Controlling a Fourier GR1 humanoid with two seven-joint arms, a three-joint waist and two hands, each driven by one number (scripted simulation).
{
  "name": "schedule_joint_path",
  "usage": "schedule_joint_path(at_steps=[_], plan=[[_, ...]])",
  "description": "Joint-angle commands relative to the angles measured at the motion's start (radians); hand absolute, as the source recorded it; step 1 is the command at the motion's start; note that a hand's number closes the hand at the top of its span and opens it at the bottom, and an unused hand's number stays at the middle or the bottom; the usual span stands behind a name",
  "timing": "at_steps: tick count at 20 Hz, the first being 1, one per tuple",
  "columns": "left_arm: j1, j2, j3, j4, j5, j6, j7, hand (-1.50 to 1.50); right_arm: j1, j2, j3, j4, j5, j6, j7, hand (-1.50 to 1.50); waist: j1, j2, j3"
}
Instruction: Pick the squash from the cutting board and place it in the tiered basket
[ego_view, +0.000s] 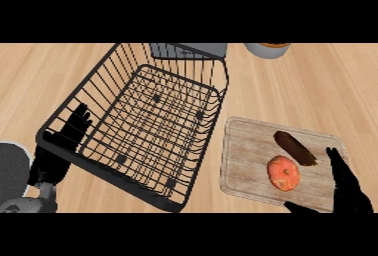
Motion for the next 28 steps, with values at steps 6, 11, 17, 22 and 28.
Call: schedule_joint_path(at_steps=[6, 11, 17, 22, 28], plan=[[-0.056, -0.012, 0.007, -0.027, 0.013, 0.004, 0.038, 0.00, -0.096, 0.031, 0.201, -0.281, 0.162, 0.527, 0.566, -1.50, 0.017, -0.006, 0.012], [-0.056, -0.018, -0.001, -0.105, 0.003, 0.025, 0.110, 0.00, -0.275, 0.163, 0.234, -0.253, 0.244, 0.650, 0.781, -1.50, 0.013, -0.007, 0.018], [0.026, -0.007, 0.018, -0.137, 0.007, -0.026, 0.068, 0.00, -0.329, 0.251, 0.192, -0.070, 0.305, 0.611, 0.770, -1.50, 0.011, -0.007, 0.018], [-0.079, -0.016, 0.065, -0.047, 0.000, -0.036, 0.096, 0.00, -0.283, 0.248, 0.141, 0.011, 0.328, 0.545, 0.690, -1.50, -0.001, -0.005, 0.019], [0.019, -0.054, 0.065, -0.137, -0.021, -0.050, 0.105, 0.00, -0.302, 0.239, 0.093, 0.180, 0.396, 0.418, 0.592, -1.50, 0.005, -0.006, 0.019]])
